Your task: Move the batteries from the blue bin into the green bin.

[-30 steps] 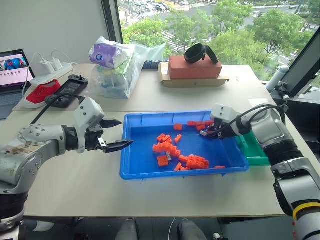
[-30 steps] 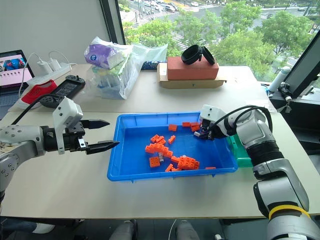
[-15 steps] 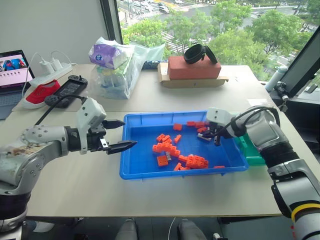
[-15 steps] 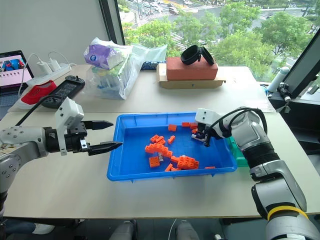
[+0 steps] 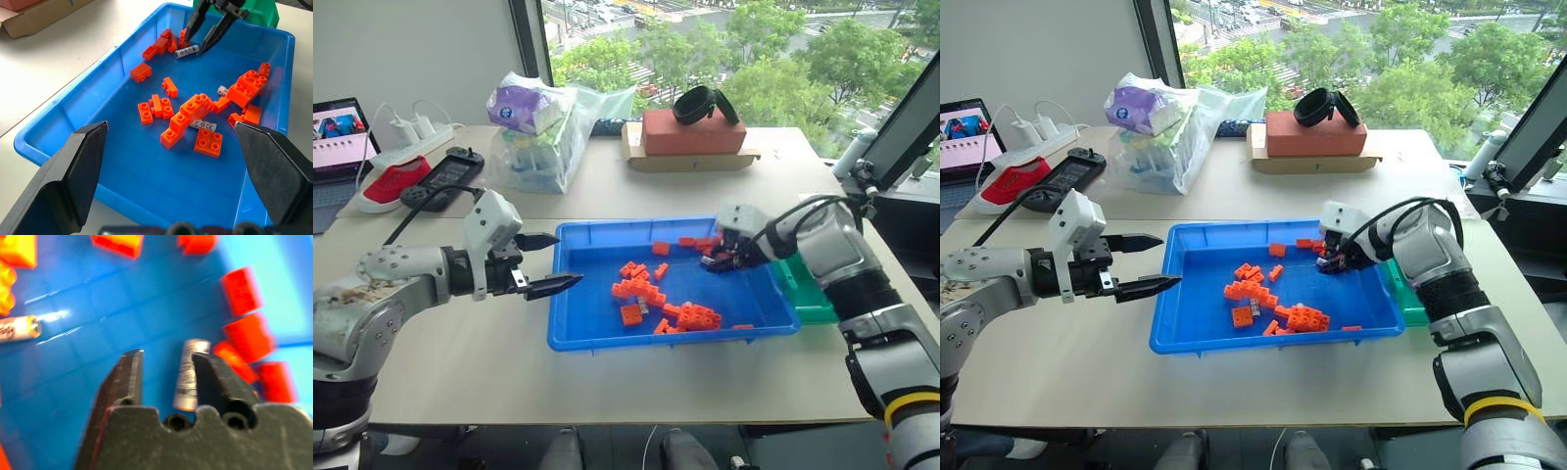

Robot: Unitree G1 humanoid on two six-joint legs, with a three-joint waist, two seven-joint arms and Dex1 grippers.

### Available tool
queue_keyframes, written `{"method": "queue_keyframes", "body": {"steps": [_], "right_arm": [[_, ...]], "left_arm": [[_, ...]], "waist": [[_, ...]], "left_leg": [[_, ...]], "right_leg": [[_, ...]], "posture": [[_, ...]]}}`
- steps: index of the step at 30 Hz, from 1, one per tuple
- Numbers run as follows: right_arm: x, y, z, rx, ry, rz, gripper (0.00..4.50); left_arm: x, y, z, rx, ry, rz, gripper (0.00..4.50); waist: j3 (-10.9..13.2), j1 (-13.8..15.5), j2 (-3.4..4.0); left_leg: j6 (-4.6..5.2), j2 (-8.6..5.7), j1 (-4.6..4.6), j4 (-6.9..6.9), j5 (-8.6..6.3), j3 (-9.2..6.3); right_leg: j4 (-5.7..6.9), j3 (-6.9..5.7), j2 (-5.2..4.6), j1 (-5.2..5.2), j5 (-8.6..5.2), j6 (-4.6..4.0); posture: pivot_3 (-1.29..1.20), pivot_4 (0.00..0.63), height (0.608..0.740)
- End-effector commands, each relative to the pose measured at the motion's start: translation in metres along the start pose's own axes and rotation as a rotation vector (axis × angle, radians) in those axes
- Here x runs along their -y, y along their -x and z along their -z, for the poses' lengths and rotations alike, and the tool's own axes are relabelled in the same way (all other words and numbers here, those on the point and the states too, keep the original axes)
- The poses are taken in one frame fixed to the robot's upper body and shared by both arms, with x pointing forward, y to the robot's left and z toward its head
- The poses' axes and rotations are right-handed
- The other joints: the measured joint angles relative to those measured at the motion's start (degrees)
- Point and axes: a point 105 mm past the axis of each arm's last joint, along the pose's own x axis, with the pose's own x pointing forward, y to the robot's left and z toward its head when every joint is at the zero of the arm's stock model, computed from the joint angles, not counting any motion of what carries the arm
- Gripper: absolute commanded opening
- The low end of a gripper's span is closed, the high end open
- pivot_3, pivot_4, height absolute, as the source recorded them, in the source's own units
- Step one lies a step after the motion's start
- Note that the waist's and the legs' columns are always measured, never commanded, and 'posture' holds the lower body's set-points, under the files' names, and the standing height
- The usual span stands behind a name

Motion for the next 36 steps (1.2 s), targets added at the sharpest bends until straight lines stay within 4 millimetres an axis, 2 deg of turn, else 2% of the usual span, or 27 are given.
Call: {"method": "queue_keyframes", "body": {"steps": [1, 4, 9, 16, 22, 25, 30, 33, 36], "right_arm": [[0.013, 0.003, -0.001, -0.025, 0.049, 0.067, 2.8], [0.011, -0.005, 0.007, -0.056, 0.055, 0.052, 2.8], [0.01, -0.01, 0.006, -0.052, 0.052, 0.03, 2.8], [0.009, -0.022, 0.032, -0.175, 0.077, 0.025, 2.8], [0.001, -0.032, 0.026, -0.165, 0.099, -0.028, 2.8], [0.0, -0.033, 0.021, -0.145, 0.099, -0.041, 2.08], [-0.012, -0.031, 0.022, -0.141, 0.089, -0.128, 0.4], [-0.018, -0.03, 0.023, -0.143, 0.086, -0.184, 0.27], [-0.014, -0.024, 0.017, -0.115, 0.093, -0.176, 0.27]], "left_arm": [[0.001, 0.001, -0.006, 0.02, -0.039, -0.011, 4.5], [0.0, 0.002, -0.004, 0.019, -0.041, -0.02, 4.5], [0.001, 0.003, -0.002, 0.014, -0.044, -0.034, 4.5], [0.003, 0.003, -0.001, 0.017, -0.044, -0.043, 4.5], [0.003, 0.003, 0.0, 0.02, -0.045, -0.053, 4.5], [0.003, 0.002, 0.0, 0.022, -0.043, -0.055, 4.5], [0.004, 0.0, 0.0, 0.026, -0.045, -0.053, 4.5], [0.004, -0.001, 0.0, 0.03, -0.045, -0.05, 4.5], [0.005, -0.003, 0.0, 0.034, -0.044, -0.048, 4.5]], "waist": [[0.0, 0.1, 0.0], [0.0, 0.1, 0.0], [0.0, 0.0, -0.01], [0.0, 0.0, -0.01], [0.0, -0.1, -0.04], [0.0, -0.2, -0.04], [0.0, 0.1, -0.04], [0.0, 0.1, -0.04], [0.0, 0.0, -0.04]], "left_leg": [[0.0, 0.0, 0.0, 0.0, 0.0, 0.0], [0.0, 0.0, -0.02, 0.0, 0.0, 0.01], [0.0, 0.0, -0.01, -0.01, 0.0, 0.01], [0.0, 0.0, -0.01, 0.0, 0.0, 0.01], [0.0, 0.0, 0.01, 0.01, 0.0, 0.0], [0.0, 0.0, 0.03, 0.01, 0.0, -0.01], [0.0, 0.0, 0.01, 0.03, 0.0, -0.01], [0.0, 0.0, 0.01, 0.03, 0.0, -0.01], [0.0, 0.0, 0.02, 0.03, 0.0, -0.01]], "right_leg": [[0.0, 0.0, 0.0, 0.01, 0.0, 0.0], [-0.03, 0.0, -0.01, 0.01, 0.0, 0.0], [0.0, 0.0, 0.0, -0.01, 0.0, 0.0], [-0.01, 0.0, -0.01, 0.0, 0.0, 0.0], [0.0, 0.0, 0.0, 0.03, 0.0, 0.0], [0.02, 0.0, 0.0, 0.03, 0.0, 0.0], [0.03, -0.01, 0.0, 0.03, 0.0, 0.0], [0.03, -0.01, 0.0, 0.03, 0.0, 0.0], [0.03, -0.02, 0.0, 0.03, 0.0, 0.0]], "posture": [[0.0, 0.15, 0.74], [0.0, 0.15, 0.74], [0.0, 0.15, 0.74], [0.0, 0.15, 0.74], [0.0, 0.15, 0.74], [0.0, 0.15, 0.74], [0.0, 0.15, 0.74], [0.0, 0.15, 0.74], [0.0, 0.15, 0.74]]}}
